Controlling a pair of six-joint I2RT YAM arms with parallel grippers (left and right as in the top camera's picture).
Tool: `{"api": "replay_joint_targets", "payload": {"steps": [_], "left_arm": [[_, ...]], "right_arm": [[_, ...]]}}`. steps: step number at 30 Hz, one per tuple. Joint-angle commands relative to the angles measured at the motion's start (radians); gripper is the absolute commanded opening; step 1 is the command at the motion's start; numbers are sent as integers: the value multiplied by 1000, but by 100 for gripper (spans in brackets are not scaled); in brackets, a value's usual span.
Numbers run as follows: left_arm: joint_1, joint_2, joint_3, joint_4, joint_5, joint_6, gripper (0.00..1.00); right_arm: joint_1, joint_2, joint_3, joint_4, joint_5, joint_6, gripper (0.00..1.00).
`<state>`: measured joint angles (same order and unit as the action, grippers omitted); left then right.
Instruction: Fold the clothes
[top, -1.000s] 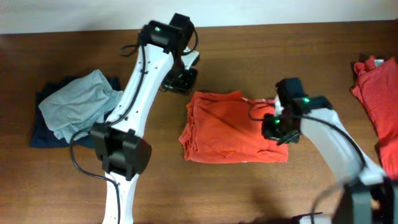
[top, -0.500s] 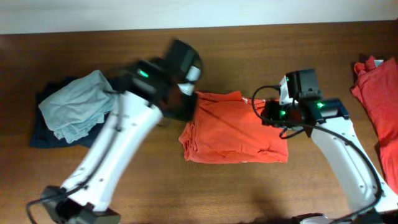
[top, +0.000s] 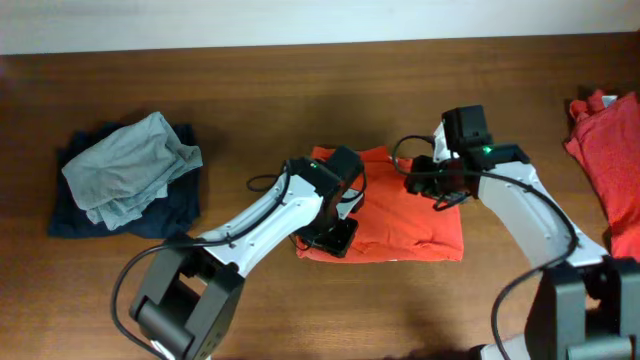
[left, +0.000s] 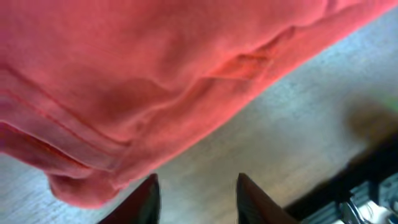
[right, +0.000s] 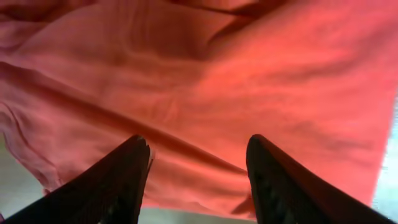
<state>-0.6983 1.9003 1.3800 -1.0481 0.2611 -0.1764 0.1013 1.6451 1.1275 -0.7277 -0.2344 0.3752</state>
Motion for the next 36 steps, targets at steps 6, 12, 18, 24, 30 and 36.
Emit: {"api": "replay_joint_targets", "payload": {"steps": [6, 12, 18, 24, 30, 36], "left_arm": [[7, 35, 6, 85, -223, 7, 41], [7, 65, 6, 154, -236, 83, 38], [8, 142, 6, 129, -224, 99, 16], [7, 140, 8, 40, -224, 99, 0], [7, 140, 8, 36, -224, 99, 1], [8, 140, 8, -3, -225, 99, 1]], "right_arm": [[-43, 37, 5, 110, -163, 34, 47], [-43, 48, 4, 122, -193, 34, 32], [-43, 54, 4, 133, -175, 33, 26], [-42, 122, 4, 147, -182, 64, 16], [-40, 237, 4, 190, -179, 87, 14], [-48, 348, 5, 318, -106, 114, 12]]}}
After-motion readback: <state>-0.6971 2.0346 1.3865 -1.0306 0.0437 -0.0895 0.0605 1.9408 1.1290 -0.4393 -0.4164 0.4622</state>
